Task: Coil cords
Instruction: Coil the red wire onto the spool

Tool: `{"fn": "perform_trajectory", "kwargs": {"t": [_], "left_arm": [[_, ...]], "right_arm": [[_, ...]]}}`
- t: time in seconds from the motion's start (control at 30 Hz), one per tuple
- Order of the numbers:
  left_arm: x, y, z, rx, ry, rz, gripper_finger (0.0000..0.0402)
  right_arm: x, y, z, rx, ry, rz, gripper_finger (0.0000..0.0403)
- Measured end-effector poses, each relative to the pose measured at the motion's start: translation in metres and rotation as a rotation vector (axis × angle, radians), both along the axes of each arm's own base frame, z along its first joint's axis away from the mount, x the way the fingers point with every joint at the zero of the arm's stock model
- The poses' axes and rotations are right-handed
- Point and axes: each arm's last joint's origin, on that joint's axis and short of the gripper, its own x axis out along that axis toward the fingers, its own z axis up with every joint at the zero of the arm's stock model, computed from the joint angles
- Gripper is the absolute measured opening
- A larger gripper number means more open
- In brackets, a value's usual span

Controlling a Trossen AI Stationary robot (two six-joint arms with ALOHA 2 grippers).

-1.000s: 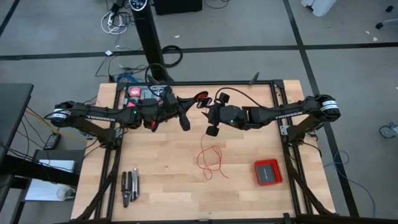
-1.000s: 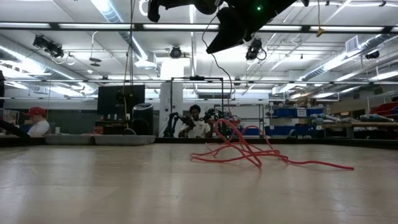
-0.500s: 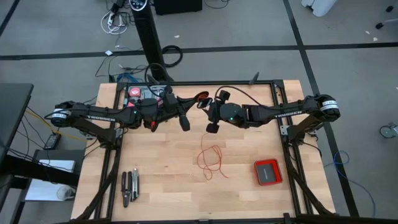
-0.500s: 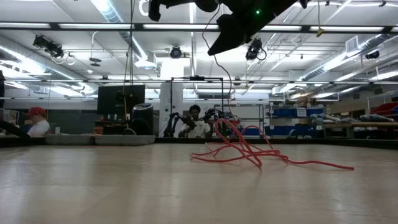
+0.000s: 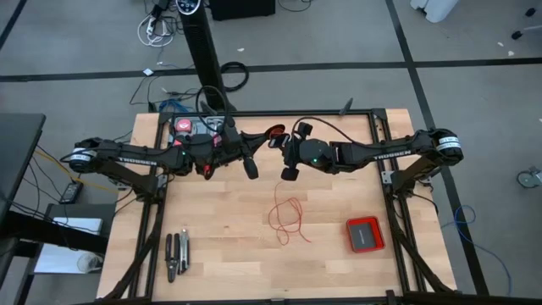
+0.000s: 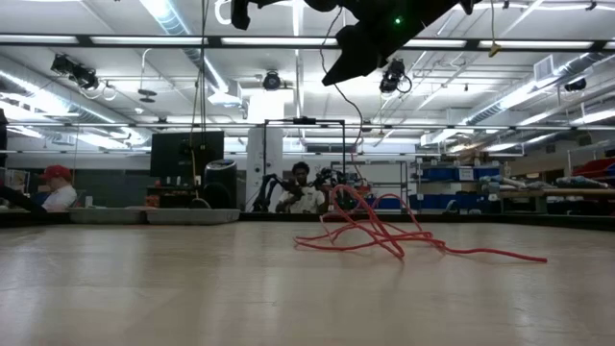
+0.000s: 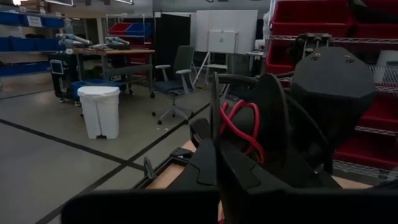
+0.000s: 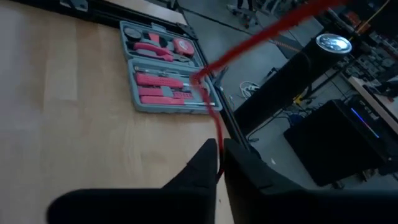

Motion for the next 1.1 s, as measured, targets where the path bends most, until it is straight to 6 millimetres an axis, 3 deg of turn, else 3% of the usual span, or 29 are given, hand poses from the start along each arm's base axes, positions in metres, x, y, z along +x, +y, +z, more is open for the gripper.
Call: {"fn": "perform_trajectory", "kwargs": {"t": [0.23, 0.53, 0.93, 1.1], "left_arm": [[0.0, 0.0, -0.003, 0.007, 0.016, 0.003, 0.0], [-0.001, 0.002, -0.003, -0.015, 0.004, 0.042, 0.0], [-0.002, 0.007, 0.003, -0.082, -0.087, 0.12, 0.0], [0.003, 0.012, -0.004, -0.093, -0.065, 0.142, 0.0]], "right_arm": [[0.0, 0.005, -0.001, -0.022, 0.019, 0.005, 0.0004], [0.001, 0.026, 0.004, -0.093, -0.006, 0.023, 0.0002], [-0.003, 0.029, 0.002, -0.146, 0.038, -0.072, 0.0001], [0.001, 0.038, -0.002, -0.12, 0.03, -0.012, 0.0008]]}}
